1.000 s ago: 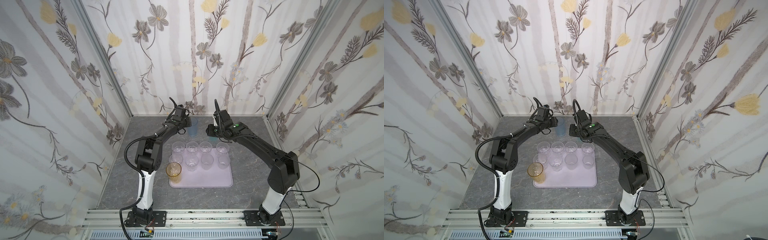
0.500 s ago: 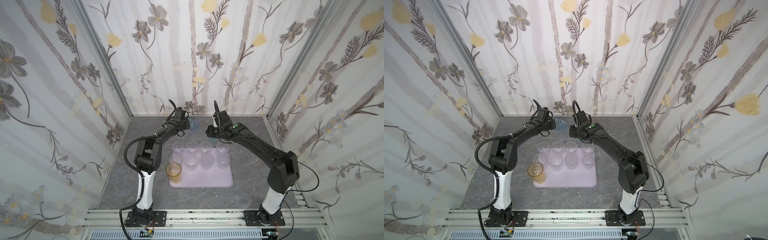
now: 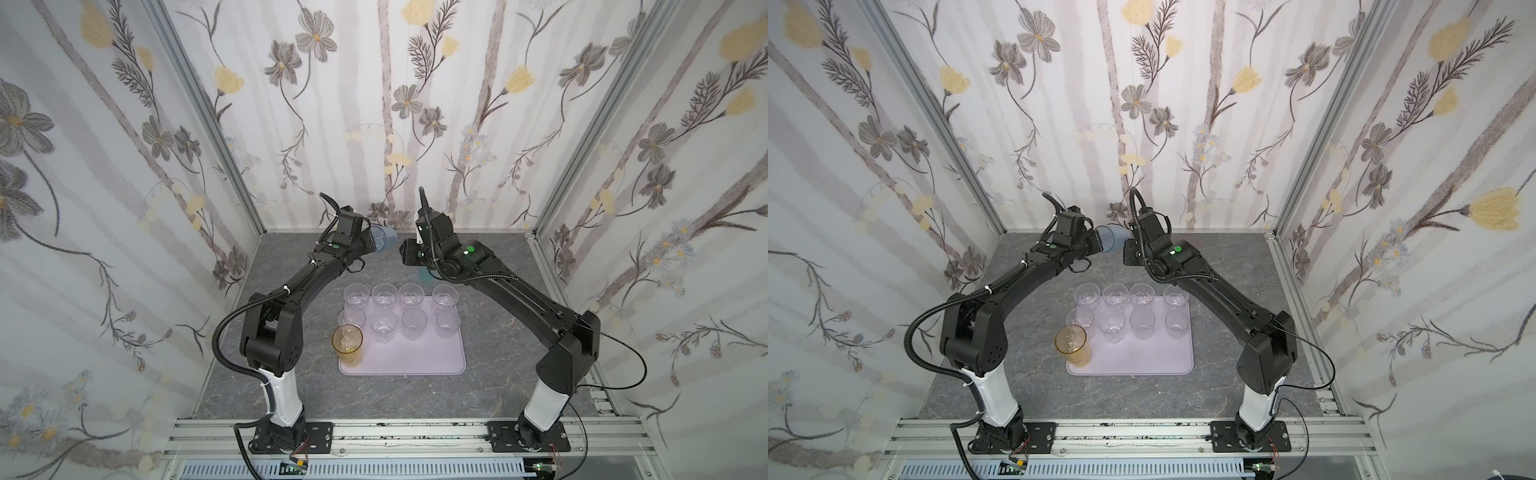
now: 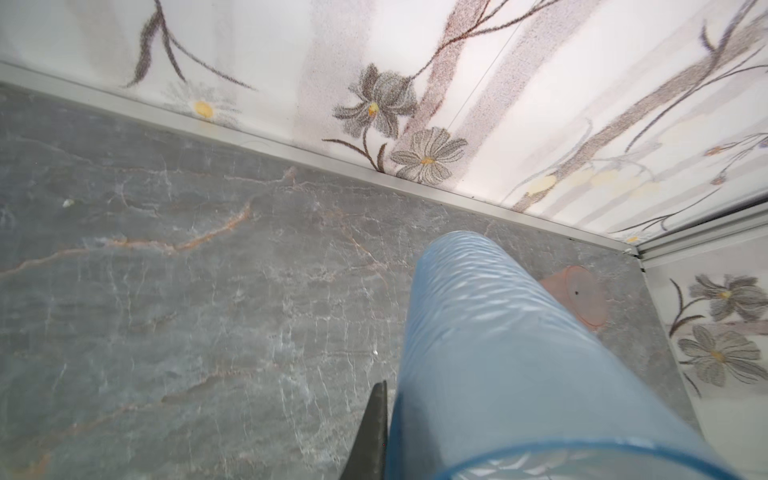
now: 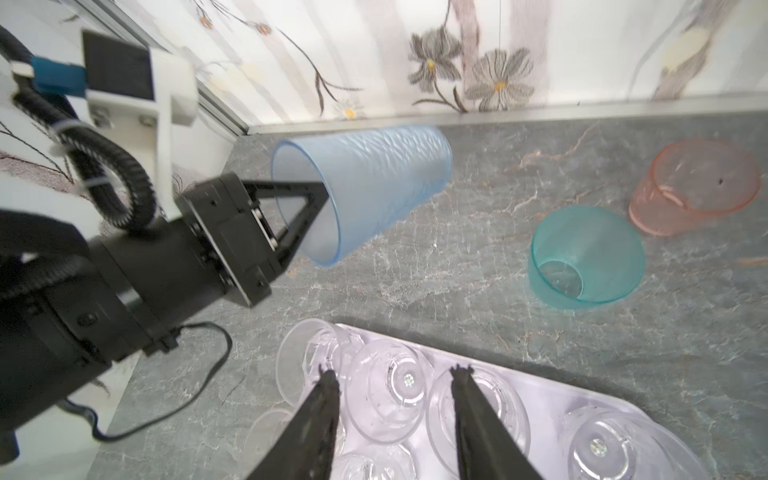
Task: Place the glasses into the tray
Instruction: 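Lift the blue cup with the left gripper toward the right gripper, then close the right gripper on the blue cup while the left gripper holds it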
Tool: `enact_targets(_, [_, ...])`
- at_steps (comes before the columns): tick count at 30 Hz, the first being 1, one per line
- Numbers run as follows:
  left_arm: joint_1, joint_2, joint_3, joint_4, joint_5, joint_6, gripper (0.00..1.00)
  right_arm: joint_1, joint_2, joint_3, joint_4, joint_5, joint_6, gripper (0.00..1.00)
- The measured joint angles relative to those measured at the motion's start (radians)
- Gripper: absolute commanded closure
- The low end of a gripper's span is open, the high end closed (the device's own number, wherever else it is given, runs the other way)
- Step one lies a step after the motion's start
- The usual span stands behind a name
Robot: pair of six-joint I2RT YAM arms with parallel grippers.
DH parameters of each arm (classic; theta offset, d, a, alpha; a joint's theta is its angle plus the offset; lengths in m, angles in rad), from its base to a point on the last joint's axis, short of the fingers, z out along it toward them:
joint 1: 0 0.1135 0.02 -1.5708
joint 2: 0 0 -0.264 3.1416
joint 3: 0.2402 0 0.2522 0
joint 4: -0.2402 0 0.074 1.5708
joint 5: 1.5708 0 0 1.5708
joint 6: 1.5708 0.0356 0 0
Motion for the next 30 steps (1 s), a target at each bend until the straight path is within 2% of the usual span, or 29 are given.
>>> enact_targets(4, [-0.027,-0.106,-0.092,-0.006,-0.02,-0.074,1.0,0.074,0.008,0.063,0.004,0.156,-0.064,0.5])
enact_targets(8, [-0.059,-0.19,-0.154,-0.004,-0.037,-0.151,1.0,0.125,0.072,0.146,0.016,0.256,-0.131,0.51])
enact_targets(15, [-0.084,-0.296,-0.262,0.01,-0.043,-0.261,1.0,0.143,0.147,0.227,0.009,0.319,-0.194,0.57])
enact_targets(21, [-0.084,-0.341,-0.3,0.004,-0.042,-0.316,1.0,0.154,0.18,0.233,0.016,0.338,-0.211,0.57])
enact_targets(30, [-0.084,-0.343,-0.311,0.018,-0.028,-0.341,1.0,0.177,0.121,0.233,0.013,0.318,-0.211,0.55])
